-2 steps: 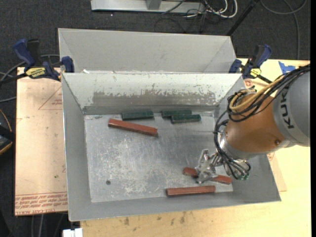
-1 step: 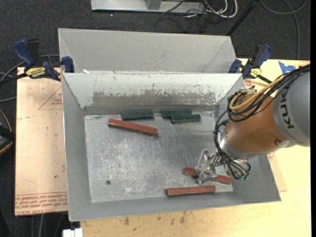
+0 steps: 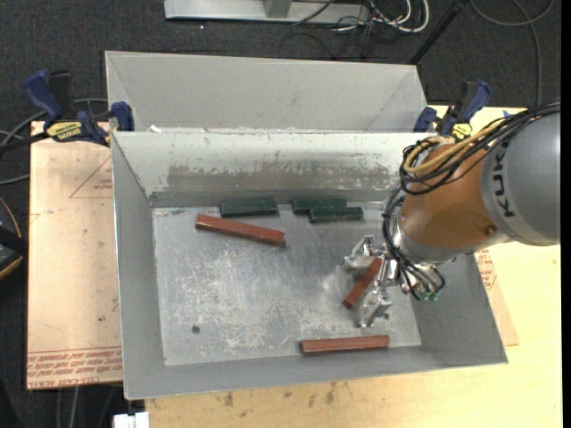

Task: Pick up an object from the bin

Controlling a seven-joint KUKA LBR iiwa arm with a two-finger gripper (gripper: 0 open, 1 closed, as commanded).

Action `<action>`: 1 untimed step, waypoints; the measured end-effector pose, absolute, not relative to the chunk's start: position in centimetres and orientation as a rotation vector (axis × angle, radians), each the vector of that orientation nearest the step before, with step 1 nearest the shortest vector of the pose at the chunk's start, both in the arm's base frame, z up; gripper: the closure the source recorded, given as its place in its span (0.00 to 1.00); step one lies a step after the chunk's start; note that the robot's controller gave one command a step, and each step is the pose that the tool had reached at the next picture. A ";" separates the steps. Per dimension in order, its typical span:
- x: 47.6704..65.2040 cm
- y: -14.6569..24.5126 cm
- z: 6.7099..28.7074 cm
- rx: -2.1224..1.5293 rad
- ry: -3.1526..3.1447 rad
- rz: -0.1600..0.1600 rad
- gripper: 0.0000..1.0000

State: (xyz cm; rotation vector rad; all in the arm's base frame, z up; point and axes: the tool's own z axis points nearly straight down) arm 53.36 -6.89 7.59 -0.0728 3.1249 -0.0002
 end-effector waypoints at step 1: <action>53.4 -6.9 7.7 -0.074 3.123 0.000 1.00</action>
Offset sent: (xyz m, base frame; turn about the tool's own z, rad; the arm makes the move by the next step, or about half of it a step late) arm 0.0000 0.0000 0.0000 0.0000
